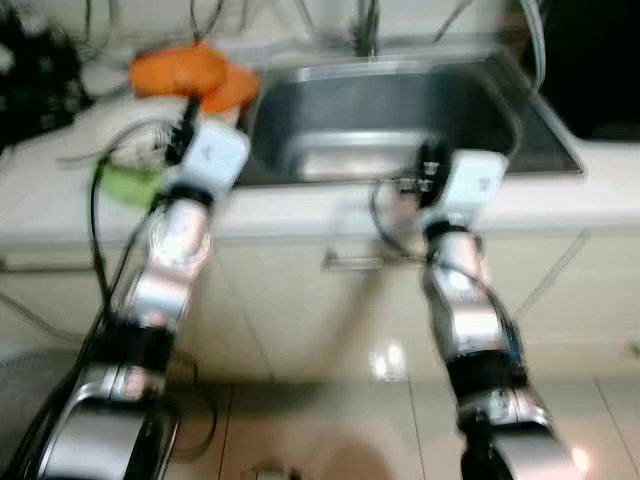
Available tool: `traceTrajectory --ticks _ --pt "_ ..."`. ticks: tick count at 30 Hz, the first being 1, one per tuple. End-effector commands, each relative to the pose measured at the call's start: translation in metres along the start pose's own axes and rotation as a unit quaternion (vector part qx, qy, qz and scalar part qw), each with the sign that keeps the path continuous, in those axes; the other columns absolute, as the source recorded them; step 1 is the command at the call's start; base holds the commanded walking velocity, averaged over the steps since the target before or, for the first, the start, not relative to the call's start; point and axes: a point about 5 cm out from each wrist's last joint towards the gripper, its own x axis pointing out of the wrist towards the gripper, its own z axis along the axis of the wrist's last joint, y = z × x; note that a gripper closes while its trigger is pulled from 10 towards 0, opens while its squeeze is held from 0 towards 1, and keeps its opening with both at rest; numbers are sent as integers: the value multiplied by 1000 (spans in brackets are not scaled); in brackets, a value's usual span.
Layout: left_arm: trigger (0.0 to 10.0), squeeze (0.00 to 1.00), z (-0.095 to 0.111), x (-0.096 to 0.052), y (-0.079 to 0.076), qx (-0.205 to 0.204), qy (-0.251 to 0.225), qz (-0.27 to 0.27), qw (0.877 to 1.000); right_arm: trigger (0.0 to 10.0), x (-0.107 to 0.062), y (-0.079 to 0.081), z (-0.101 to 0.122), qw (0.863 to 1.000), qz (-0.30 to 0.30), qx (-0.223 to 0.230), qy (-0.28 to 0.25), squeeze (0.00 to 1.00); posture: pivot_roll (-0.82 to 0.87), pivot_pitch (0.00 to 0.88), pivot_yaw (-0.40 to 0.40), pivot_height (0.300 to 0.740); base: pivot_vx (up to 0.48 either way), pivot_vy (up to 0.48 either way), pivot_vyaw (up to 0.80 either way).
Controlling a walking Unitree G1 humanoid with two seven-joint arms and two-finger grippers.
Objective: Kitchen organization
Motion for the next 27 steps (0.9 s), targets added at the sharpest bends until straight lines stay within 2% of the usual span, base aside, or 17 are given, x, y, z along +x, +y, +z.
traceTrajectory --ticks 1,10,13,21,27 --pt "10000 0 -1 0 7 6 2 11 1000 10000 1 0 2 1000 -2 7 -5 0 121 27 94 740 0 0 0" --pt "10000 0 -1 0 8 7 6 12 1000 10000 1 1 1 1000 1 10 -2 0 123 28 92 740 0 0 0" --pt "10000 0 -1 0 8 6 7 14 1000 10000 1 3 1 1000 14 -4 -3 0 123 28 92 740 0 0 0" --pt "10000 0 -1 0 8 6 9 15 1000 10000 0 6 -3 1000 23 -7 12 0 123 29 92 740 0 0 702" --pt "10000 0 -2 0 8 6 10 15 1000 10000 0 6 -4 1000 24 1 15 0 124 30 89 740 0 0 0"
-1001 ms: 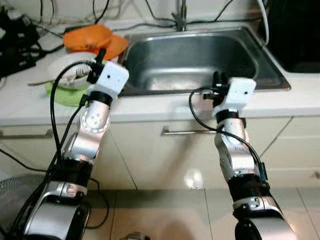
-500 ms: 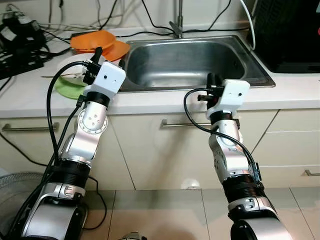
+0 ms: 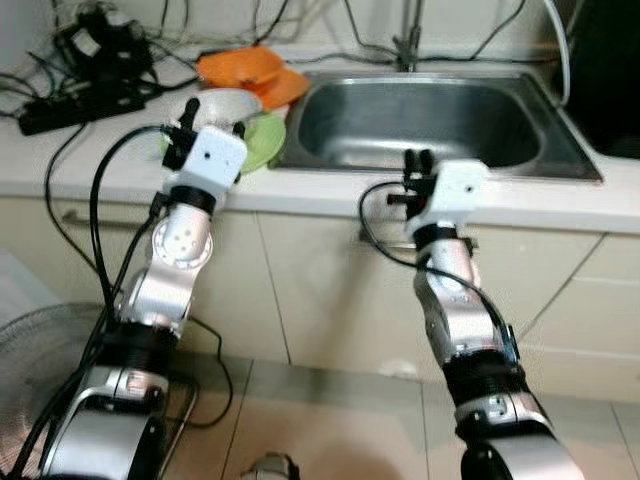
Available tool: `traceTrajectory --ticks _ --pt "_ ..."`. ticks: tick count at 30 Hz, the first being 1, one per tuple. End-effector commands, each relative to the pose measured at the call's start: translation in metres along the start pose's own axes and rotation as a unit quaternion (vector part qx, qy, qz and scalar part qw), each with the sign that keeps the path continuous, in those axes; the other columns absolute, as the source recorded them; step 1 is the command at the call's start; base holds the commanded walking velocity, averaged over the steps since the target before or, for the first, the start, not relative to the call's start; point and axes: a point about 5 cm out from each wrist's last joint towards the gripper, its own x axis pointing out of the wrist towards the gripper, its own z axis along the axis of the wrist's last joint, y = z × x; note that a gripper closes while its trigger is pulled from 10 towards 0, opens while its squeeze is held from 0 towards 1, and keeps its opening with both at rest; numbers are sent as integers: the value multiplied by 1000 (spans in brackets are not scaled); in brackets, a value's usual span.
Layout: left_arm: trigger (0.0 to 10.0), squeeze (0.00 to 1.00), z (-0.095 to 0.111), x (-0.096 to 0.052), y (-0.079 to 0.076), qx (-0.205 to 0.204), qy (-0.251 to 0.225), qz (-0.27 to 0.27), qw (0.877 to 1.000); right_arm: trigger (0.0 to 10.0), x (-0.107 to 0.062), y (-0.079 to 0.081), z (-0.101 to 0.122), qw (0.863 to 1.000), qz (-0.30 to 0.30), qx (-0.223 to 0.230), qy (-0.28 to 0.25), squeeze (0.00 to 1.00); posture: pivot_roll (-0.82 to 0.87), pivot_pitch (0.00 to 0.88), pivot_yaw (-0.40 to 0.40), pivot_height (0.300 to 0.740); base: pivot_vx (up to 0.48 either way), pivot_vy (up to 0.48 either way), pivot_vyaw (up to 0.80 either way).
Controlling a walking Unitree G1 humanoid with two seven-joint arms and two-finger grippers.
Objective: Kitchen organization
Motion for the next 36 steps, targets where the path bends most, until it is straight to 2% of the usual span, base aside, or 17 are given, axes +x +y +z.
traceTrajectory --ticks 1,14,26,31,36 --pt "10000 0 2 2 4 -3 -3 10 1000 10000 0 0 -2 1000 2 4 9 0 124 30 89 740 0 0 0" --pt "10000 0 2 1 3 -5 -2 6 1000 10000 0 0 -4 1000 -3 13 15 0 124 30 91 740 0 0 0" --pt "10000 0 2 1 3 -5 -3 5 1000 10000 1 1 -5 1000 -3 11 19 0 125 28 92 740 294 0 0" --pt "10000 0 3 1 3 -5 -5 3 1000 10000 1 3 -4 1000 1 13 15 0 125 28 92 740 324 0 -780" --pt "10000 0 3 1 3 -5 -6 3 1000 10000 0 3 -3 1000 2 13 9 0 126 30 92 740 326 0 0"
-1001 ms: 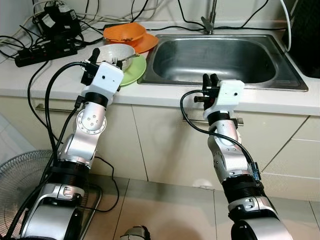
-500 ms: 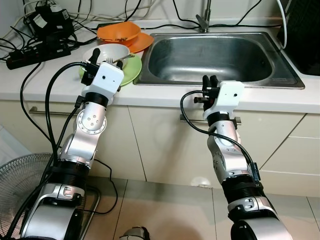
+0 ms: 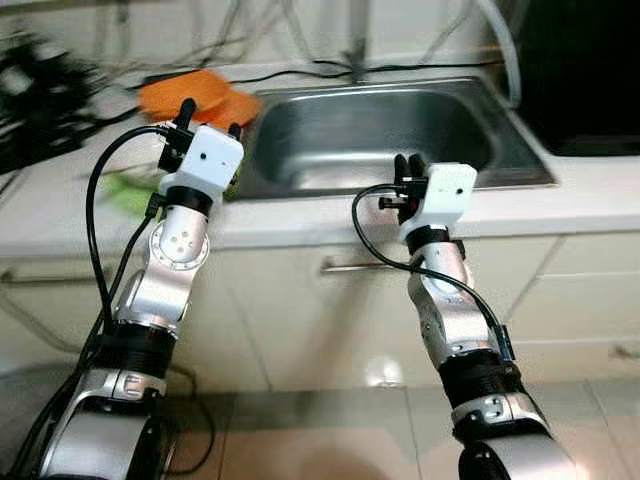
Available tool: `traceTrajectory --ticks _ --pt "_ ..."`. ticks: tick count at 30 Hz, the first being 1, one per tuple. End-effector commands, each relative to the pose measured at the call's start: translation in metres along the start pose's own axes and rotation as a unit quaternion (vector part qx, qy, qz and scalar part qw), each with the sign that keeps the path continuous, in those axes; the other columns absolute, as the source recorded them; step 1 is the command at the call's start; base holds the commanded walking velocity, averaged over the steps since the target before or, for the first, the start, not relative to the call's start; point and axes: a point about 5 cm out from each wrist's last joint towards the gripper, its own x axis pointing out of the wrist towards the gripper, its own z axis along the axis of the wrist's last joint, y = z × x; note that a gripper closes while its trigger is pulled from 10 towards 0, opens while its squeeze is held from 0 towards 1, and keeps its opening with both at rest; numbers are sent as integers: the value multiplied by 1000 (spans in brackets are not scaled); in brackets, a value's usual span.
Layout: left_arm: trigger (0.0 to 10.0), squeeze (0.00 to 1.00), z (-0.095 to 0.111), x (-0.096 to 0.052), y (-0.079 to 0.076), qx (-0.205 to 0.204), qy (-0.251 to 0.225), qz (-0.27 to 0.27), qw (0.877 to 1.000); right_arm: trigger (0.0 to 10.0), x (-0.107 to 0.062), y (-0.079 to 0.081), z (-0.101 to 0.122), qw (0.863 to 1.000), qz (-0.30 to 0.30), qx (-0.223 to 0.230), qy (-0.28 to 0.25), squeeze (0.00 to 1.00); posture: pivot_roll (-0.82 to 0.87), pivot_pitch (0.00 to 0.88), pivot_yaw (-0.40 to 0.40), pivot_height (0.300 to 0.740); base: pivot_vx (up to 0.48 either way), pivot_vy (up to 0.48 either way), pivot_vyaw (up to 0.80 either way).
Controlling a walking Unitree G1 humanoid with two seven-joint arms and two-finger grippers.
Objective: Kitchen organization
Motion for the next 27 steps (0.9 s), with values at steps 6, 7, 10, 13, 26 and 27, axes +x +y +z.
traceTrajectory --ticks 6,7,10,13,26,27 --pt "10000 0 -2 -1 9 2 3 10 1000 10000 1 11 3 1000 15 13 -10 0 128 30 91 740 326 0 0" --pt "10000 0 -2 -1 9 2 3 10 1000 10000 1 11 3 1000 15 13 -10 0 127 30 91 740 330 0 0" --pt "10000 0 -1 0 9 2 0 11 1000 10000 1 11 4 1000 15 20 -12 0 127 30 91 740 330 0 0" --pt "10000 0 0 0 9 2 -2 11 1000 10000 0 11 4 1000 14 22 -13 0 127 29 90 740 330 0 0" --pt "10000 0 11 -1 8 -8 -36 7 999 10000 0 11 4 999 12 26 -13 0 128 32 90 740 204 0 0" --pt "10000 0 16 -2 9 -9 -47 6 999 10000 0 11 4 999 12 27 -13 0 128 32 90 740 0 0 0"
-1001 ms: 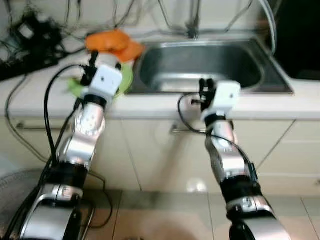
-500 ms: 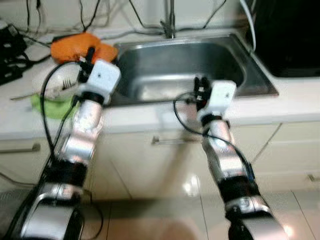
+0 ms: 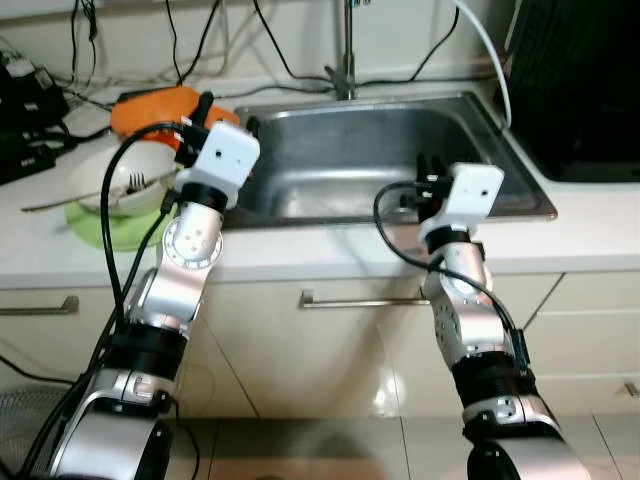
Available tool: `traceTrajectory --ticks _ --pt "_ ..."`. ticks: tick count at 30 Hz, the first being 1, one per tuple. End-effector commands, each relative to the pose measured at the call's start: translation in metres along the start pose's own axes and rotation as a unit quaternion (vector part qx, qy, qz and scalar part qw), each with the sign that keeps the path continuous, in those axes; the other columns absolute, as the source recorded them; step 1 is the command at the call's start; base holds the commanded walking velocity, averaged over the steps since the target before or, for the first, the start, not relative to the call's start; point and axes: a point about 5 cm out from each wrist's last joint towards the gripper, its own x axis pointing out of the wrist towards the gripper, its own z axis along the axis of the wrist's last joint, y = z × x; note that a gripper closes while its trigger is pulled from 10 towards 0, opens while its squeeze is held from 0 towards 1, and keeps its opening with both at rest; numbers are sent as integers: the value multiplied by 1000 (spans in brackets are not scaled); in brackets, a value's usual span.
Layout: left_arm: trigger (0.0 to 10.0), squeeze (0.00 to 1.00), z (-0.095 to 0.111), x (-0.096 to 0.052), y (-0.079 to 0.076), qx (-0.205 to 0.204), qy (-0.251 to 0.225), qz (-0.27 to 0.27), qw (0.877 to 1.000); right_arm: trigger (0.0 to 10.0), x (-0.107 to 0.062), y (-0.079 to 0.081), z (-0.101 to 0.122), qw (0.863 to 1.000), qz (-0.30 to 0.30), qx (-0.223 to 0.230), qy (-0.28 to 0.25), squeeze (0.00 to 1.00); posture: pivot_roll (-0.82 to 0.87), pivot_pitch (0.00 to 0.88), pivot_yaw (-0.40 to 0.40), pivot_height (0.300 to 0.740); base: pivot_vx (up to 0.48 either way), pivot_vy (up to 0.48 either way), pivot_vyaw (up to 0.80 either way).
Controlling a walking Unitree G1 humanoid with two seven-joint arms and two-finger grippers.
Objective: Kitchen organization
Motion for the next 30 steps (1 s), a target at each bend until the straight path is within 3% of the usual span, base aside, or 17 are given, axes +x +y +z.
traceTrajectory --ticks 1,7,13,17,22,30 --pt "10000 0 1 -1 6 0 -4 2 1000 10000 1 6 2 1000 8 6 -3 0 128 32 90 740 0 0 0" --pt "10000 0 7 -4 7 5 -16 -11 1000 10000 1 5 1 1000 7 7 -2 0 129 32 92 740 0 0 0" --pt "10000 0 5 -13 7 5 -13 -22 1000 10000 0 6 1 1000 8 8 -1 0 130 33 95 740 0 0 0" --pt "10000 0 3 -28 0 3 0 -45 999 10000 -1 6 -1 1000 7 8 1 0 130 35 100 740 0 0 0" --pt "10000 0 -1 -32 -2 7 10 -52 999 10000 -2 6 -1 1000 7 9 2 0 132 34 100 740 0 0 0" --pt "10000 0 -10 -36 1 62 39 -63 995 10000 -2 10 -3 1000 14 11 4 0 139 28 98 740 0 0 0"
